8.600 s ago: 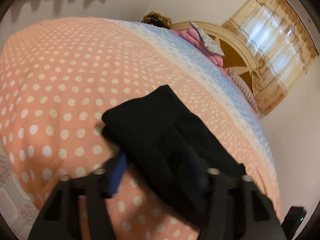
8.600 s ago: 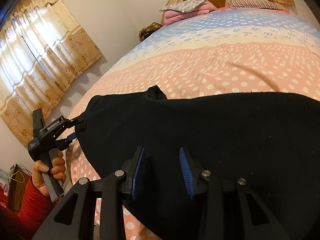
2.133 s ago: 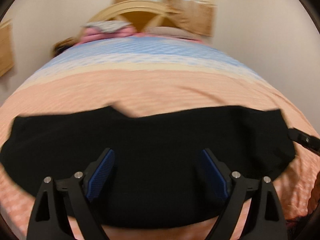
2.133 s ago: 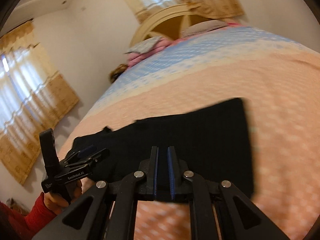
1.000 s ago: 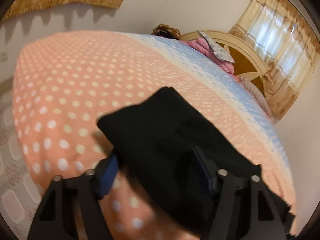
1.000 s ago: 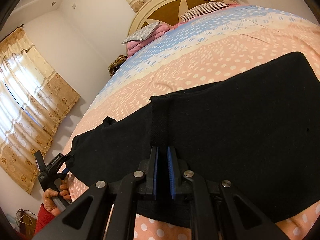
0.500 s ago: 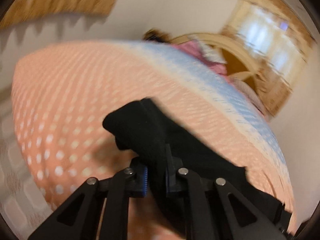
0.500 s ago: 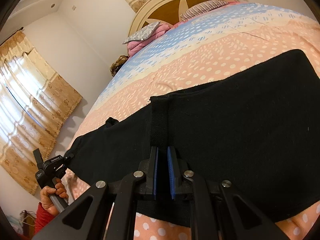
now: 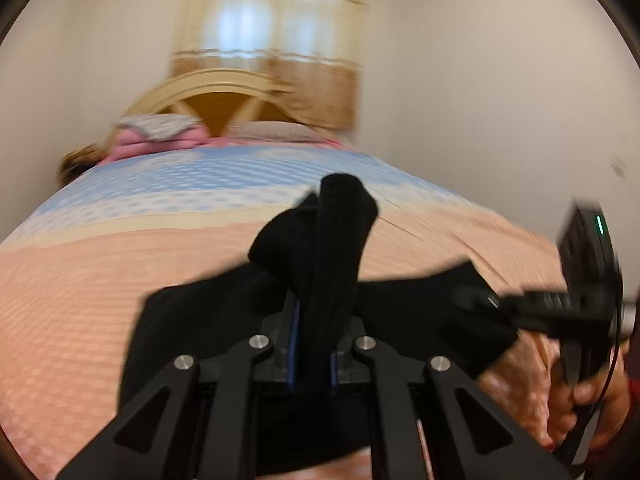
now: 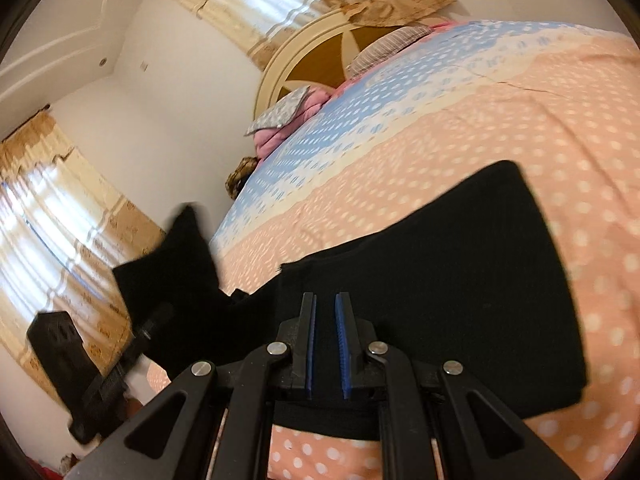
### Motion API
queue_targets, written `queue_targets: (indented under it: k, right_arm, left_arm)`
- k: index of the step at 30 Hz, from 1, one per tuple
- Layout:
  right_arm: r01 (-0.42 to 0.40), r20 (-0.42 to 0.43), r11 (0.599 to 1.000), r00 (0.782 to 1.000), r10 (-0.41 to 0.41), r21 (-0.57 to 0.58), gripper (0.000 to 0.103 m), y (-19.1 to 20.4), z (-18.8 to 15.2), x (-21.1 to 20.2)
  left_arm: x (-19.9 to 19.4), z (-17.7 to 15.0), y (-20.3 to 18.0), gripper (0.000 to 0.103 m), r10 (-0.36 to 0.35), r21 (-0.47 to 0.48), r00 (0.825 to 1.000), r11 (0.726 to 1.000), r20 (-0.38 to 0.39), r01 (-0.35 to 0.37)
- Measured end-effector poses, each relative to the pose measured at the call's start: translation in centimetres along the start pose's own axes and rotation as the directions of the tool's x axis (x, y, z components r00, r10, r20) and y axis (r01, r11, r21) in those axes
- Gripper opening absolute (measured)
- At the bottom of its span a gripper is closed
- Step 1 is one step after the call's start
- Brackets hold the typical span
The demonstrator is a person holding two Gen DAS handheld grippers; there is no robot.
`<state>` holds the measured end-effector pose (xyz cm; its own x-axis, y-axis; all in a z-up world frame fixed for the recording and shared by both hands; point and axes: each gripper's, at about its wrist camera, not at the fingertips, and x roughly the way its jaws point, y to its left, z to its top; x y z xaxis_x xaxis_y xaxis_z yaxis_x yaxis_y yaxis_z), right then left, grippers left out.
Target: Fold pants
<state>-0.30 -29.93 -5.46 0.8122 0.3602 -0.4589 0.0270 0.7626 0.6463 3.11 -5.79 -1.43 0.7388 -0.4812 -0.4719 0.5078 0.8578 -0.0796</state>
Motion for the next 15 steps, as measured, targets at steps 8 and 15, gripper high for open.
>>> queue_targets:
  k: [8,15]
  right_arm:
    - [-0.065,-0.040,0.996,0.997,0.067,0.067,0.010,-1.4,-0.2,-0.3]
    - [-0.223,-0.031,0.961,0.972,0.231,0.164,0.080,-0.8,2.1,1.9]
  left_arm:
    - [2.7,-3.9,-3.5,0.012,-0.007,0.125,0.996,0.992,-0.091,0.018]
    - [2.7,-4.2,-4.8,0.012,0.009,0.147,0.997,0.989,-0.071,0.001]
